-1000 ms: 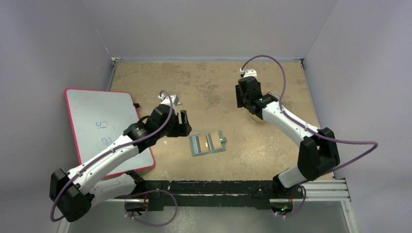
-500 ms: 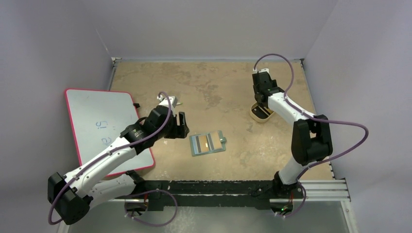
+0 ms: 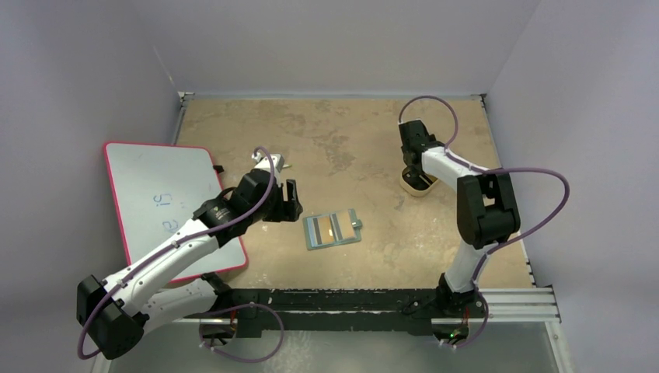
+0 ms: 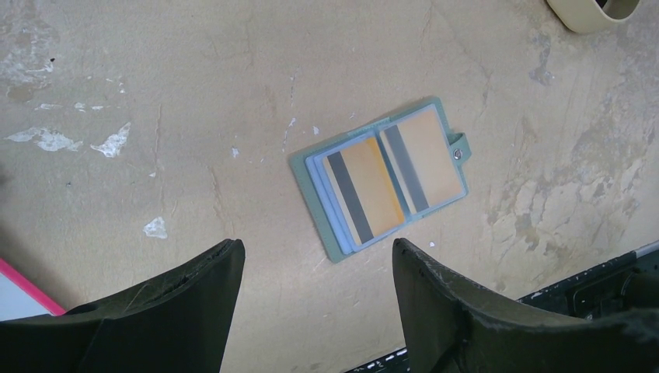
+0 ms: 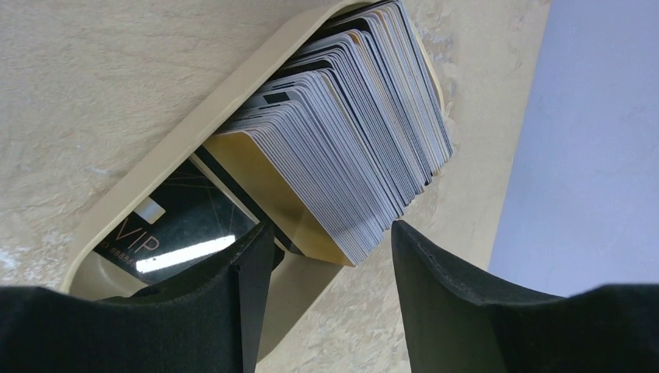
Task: Put the credit cards into the card holder
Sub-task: Pick up the credit card from the storage box.
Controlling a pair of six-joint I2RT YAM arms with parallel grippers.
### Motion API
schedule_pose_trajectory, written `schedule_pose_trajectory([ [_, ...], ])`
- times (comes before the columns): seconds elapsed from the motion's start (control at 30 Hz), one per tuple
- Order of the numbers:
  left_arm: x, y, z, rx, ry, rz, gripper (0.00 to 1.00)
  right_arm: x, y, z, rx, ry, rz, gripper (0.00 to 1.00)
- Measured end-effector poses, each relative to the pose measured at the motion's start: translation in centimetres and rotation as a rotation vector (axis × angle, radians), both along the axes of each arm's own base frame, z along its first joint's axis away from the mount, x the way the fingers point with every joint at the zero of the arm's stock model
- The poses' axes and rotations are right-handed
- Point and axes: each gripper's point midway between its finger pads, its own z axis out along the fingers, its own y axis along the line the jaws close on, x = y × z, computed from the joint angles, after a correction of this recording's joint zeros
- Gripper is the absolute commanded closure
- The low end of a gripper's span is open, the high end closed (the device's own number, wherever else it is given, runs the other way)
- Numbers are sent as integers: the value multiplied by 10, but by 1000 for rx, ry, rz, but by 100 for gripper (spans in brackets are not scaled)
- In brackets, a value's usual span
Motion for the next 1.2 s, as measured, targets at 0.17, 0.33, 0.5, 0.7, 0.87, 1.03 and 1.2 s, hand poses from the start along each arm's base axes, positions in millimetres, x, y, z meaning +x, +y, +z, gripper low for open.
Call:
schedule_pose_trajectory([
  [0.17, 1, 0, -2, 8, 5, 4, 31, -1, -7, -9, -24, 24, -16, 43],
  [0.33, 2, 2, -3, 15, 2, 11, 31, 0, -9, -10, -34, 29, -25, 47],
  [0.5, 3, 3, -3, 20, 0, 17, 31, 1, -9, -9, -33, 23, -32, 52],
  [0.7, 3, 7, -5, 36, 1, 30, 31, 2, -12, -3, -47, 6, -55, 55],
  [0.87, 3, 8, -5, 41, 0, 34, 31, 2, -13, 2, -53, -8, -64, 60],
  [1.03, 3, 9, -6, 43, 2, 35, 31, 3, -14, 8, -51, -25, -67, 65],
  [1.2, 2, 9, -6, 45, 3, 35, 31, 1, -14, 8, -47, -23, -72, 73],
])
